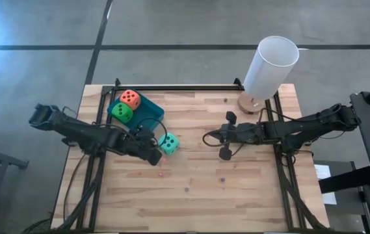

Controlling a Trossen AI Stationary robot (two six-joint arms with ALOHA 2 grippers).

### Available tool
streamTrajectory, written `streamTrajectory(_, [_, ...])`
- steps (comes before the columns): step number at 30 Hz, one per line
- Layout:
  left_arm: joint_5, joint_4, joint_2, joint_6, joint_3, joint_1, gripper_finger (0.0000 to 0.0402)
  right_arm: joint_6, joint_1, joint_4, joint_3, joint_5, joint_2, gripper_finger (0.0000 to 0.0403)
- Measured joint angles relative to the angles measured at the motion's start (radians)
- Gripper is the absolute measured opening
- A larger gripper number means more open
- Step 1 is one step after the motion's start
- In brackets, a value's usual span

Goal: Pick & Place Dice
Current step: Put the big blue dice into the blue bin

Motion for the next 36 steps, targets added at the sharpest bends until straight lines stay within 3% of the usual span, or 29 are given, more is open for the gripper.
streamTrajectory(11, [0.072,0.031,0.053,0.015,0.006,0.058,0.0137,0.002,0.000,0.000,0.001,0.000,0.000,0.0008])
streamTrajectory(15, [0.074,0.035,0.051,0.035,0.007,0.077,0.0191,0.001,0.000,0.000,0.001,0.000,0.000,0.0008])
streamTrajectory(22, [0.086,0.042,0.088,0.052,0.020,0.111,0.0318,-0.001,0.000,0.000,0.001,0.000,0.000,0.0008])
streamTrajectory(27, [0.149,0.045,0.136,0.093,0.060,0.147,0.0389,0.000,0.000,0.000,0.001,0.000,0.000,0.0008])
streamTrajectory(36, [0.202,0.018,0.261,0.183,0.175,0.193,0.0392,-0.001,0.000,0.000,0.001,0.000,0.000,0.0008])
